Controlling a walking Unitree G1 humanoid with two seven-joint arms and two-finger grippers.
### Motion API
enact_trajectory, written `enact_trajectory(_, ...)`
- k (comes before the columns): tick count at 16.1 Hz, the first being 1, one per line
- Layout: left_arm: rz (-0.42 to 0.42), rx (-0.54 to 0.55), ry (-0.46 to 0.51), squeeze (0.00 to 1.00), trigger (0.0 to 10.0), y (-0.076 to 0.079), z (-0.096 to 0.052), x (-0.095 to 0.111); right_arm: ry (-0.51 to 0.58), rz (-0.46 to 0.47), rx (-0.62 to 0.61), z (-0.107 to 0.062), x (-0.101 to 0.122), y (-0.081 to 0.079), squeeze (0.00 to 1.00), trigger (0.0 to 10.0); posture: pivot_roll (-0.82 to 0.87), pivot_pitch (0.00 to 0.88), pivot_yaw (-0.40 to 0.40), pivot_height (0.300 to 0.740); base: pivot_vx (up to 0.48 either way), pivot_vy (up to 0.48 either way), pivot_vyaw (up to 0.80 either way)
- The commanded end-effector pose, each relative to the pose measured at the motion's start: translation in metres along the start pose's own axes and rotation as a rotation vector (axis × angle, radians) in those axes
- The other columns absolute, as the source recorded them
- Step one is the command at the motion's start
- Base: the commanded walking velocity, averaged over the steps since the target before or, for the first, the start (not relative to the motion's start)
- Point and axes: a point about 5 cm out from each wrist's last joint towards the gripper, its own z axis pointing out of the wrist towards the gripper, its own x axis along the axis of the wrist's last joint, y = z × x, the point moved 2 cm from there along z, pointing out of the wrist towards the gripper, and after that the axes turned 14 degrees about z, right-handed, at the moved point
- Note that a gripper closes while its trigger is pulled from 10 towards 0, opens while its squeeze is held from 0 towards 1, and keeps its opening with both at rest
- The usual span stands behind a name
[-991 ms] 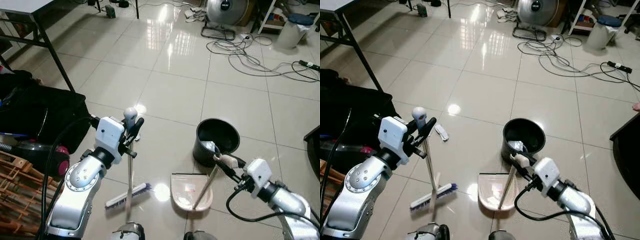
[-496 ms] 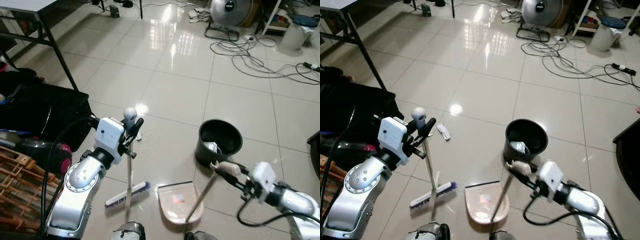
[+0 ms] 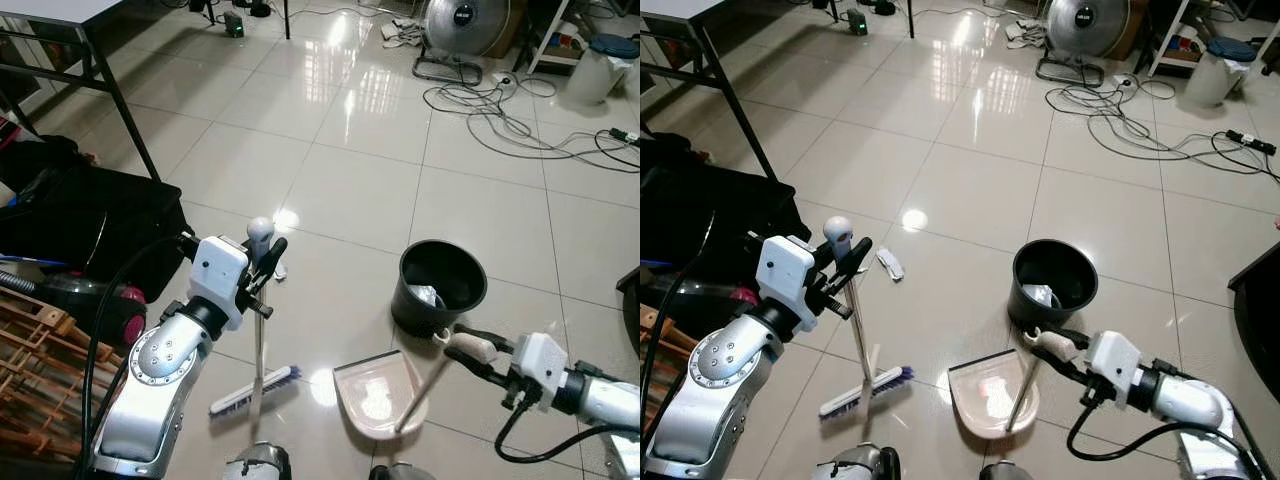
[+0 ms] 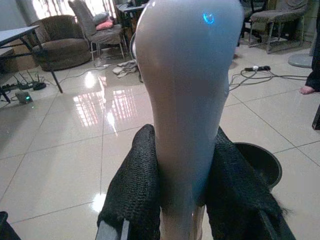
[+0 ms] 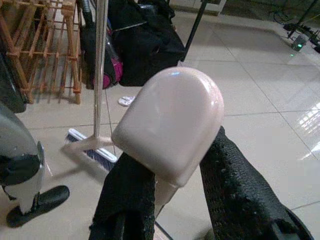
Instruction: Sweep floor
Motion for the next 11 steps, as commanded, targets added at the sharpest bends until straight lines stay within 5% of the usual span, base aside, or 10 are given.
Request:
enact_trajectory(1, 0.018, -0.007, 0.03, 0.0, 10.0, -0.001, 0.003, 0.006, -0.019, -0.011, -0.016, -0.008, 0.0, 0.008, 0.0, 10.0, 0.09, 0.12, 0.033, 0.74, 0.0, 0.0, 0.0)
enact_trajectory(4, 0.016, -0.007, 0.034, 0.0, 10.0, -0.001, 0.004, 0.007, -0.034, 0.005, -0.032, -0.013, -0.005, 0.009, 0.0, 10.0, 0.1, 0.12, 0.031, 0.74, 0.0, 0.0, 0.0)
enact_trajectory(5, 0.016, -0.007, 0.034, 0.0, 10.0, 0.0, 0.005, 0.007, -0.051, -0.007, -0.025, -0.016, -0.009, 0.006, 1.0, 10.0, 0.1, 0.121, 0.028, 0.74, 0.0, 0.0, 0.0)
enact_trajectory(11, 0.017, -0.002, 0.035, 0.0, 10.0, -0.001, 0.003, 0.007, -0.042, -0.01, -0.025, -0.029, -0.012, 0.0, 1.0, 10.0, 0.11, 0.119, 0.024, 0.74, 0.0, 0.0, 0.0)
